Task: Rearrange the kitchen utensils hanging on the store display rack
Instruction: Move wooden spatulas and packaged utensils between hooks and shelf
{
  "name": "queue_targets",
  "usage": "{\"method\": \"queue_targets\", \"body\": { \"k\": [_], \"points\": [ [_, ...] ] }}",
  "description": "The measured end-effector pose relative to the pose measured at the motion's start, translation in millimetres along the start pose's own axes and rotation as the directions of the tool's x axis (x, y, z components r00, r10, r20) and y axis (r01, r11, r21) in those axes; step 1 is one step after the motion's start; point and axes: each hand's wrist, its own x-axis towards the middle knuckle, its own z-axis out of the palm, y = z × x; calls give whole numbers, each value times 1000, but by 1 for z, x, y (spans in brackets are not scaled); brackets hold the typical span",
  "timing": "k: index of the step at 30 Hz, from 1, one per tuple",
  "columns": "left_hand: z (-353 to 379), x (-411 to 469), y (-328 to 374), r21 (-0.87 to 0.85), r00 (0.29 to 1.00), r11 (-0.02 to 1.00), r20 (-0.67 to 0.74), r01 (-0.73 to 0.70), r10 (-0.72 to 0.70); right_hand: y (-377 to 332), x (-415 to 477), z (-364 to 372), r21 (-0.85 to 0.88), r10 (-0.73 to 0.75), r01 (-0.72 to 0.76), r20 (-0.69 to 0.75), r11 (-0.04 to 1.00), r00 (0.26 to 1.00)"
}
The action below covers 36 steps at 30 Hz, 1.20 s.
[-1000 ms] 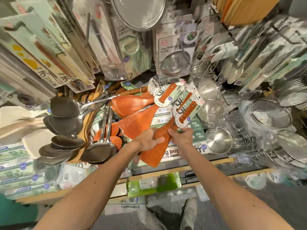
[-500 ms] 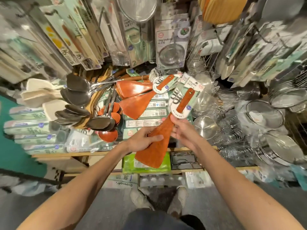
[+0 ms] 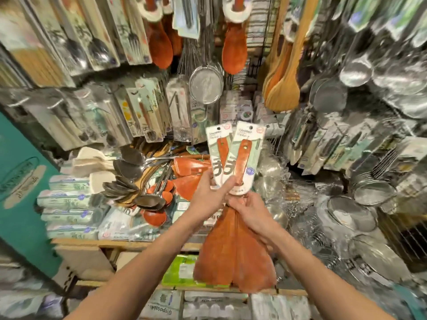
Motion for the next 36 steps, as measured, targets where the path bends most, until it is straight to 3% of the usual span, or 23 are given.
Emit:
{"method": "queue_targets", "body": {
  "k": [6, 13, 18, 23, 27, 29, 36],
  "points": [
    [13, -21, 54, -73, 976, 973, -27, -219, 217, -55, -23, 16, -210, -203, 190, -42, 959, 978],
    [6, -37, 69, -184, 966, 950, 8, -252, 258, -71, -62, 15, -115, -212, 203, -72, 972, 975],
    [1, -38, 74, -224, 970, 951, 65, -215, 234, -75, -81, -2, -54, -145, 139, -145, 989, 979],
    [-2, -30, 83, -212, 967, 956, 110, -205, 232, -86, -86, -33, -116, -101, 73, -258, 991, 961],
    [4, -20, 94, -225, 971, 959, 126, -170, 201, -99, -80, -62, -312, -209, 111, -302, 944, 930],
    [8, -13, 99, -212, 971, 962, 126, -175, 205, -105, -75, -75, -325, -250, 143, -316, 935, 915],
    [55, 17, 129, -284, 989, 955, 83, -90, 118, -127, -37, -130, -111, -263, 240, -306, 964, 915]
  ]
}}
